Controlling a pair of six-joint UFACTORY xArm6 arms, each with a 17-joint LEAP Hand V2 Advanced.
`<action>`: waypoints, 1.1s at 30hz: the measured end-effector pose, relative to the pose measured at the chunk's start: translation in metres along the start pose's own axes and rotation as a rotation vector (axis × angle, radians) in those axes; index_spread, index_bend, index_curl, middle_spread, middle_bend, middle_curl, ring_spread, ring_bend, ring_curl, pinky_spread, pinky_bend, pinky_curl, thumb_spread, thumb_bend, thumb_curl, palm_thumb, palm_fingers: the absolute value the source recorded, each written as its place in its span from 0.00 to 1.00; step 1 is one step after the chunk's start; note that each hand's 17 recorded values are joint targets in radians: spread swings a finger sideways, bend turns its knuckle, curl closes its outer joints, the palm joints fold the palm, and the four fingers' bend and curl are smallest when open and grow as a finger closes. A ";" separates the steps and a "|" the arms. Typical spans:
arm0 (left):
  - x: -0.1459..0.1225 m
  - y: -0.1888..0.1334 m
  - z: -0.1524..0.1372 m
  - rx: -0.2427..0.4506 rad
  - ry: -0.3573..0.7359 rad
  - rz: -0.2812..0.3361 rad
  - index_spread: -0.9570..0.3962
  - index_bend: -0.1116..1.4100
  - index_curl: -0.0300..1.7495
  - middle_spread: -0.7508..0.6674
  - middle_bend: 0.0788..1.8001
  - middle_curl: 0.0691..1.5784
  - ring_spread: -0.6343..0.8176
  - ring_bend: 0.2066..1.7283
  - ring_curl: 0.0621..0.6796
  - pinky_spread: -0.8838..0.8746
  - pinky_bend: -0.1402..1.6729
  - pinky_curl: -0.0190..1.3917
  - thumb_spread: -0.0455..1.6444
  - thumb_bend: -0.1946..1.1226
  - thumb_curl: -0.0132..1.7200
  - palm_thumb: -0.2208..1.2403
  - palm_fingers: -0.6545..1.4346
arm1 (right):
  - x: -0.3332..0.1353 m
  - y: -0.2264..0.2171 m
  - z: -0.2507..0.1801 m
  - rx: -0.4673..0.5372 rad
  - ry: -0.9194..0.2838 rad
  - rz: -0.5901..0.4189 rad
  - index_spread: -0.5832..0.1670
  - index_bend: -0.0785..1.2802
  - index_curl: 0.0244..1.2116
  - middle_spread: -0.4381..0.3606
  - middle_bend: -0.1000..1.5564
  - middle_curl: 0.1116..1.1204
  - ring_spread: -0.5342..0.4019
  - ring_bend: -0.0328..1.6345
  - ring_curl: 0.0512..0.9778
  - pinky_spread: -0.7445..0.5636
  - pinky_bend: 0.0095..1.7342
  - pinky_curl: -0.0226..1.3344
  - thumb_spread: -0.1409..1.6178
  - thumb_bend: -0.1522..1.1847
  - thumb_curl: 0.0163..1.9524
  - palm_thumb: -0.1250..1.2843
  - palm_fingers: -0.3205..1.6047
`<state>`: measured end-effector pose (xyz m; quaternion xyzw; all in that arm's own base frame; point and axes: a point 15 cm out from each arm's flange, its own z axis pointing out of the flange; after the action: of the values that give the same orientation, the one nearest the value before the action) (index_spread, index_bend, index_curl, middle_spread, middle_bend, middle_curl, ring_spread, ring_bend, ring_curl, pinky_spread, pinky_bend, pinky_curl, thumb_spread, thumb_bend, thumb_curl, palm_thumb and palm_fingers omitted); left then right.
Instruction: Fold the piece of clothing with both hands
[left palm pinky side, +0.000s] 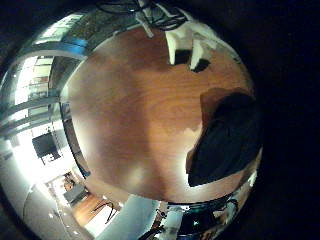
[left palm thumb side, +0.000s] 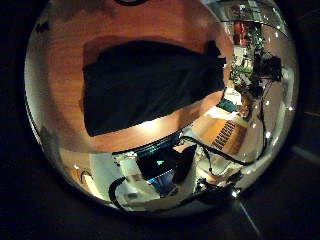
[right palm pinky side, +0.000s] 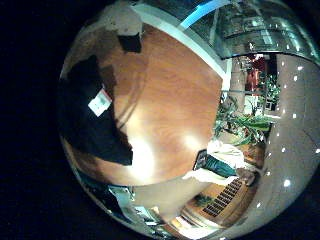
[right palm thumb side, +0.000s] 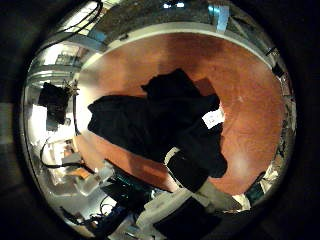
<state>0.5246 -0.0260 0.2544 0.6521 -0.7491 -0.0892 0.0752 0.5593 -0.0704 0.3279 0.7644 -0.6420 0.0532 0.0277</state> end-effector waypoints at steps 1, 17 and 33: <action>0.004 0.006 -0.003 0.002 0.002 0.009 0.71 0.13 0.28 0.87 0.04 0.18 0.81 0.27 0.25 0.80 0.29 0.36 0.63 0.12 0.16 0.13 0.22 | 0.008 0.008 -0.005 -0.003 -0.013 0.009 0.17 0.18 0.35 0.38 0.22 0.31 0.66 0.39 0.31 0.83 0.42 0.40 0.75 0.10 0.21 0.49 0.18; 0.062 0.067 0.012 0.068 0.005 0.173 0.73 0.17 0.18 0.85 0.05 0.12 0.83 0.22 0.22 0.82 0.27 0.29 0.65 0.13 0.14 0.15 0.28 | 0.043 0.150 0.028 -0.368 -0.194 0.068 0.30 0.16 0.23 0.52 0.24 0.28 0.64 0.41 0.28 0.83 0.34 0.31 0.73 0.06 0.14 0.23 0.20; 0.061 0.061 0.047 0.106 0.023 0.192 0.73 0.16 0.17 0.74 0.11 0.17 0.81 0.22 0.23 0.81 0.25 0.25 0.69 0.14 0.15 0.18 0.33 | 0.044 0.135 0.141 -0.479 -0.210 0.213 0.42 0.15 0.19 0.63 0.22 0.26 0.68 0.50 0.30 0.82 0.41 0.30 0.69 0.10 0.14 0.21 0.26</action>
<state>0.4469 -0.0766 0.2230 0.5815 -0.8108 -0.0343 0.0573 0.4401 -0.1526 0.1891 0.6656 -0.7123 -0.1769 0.1350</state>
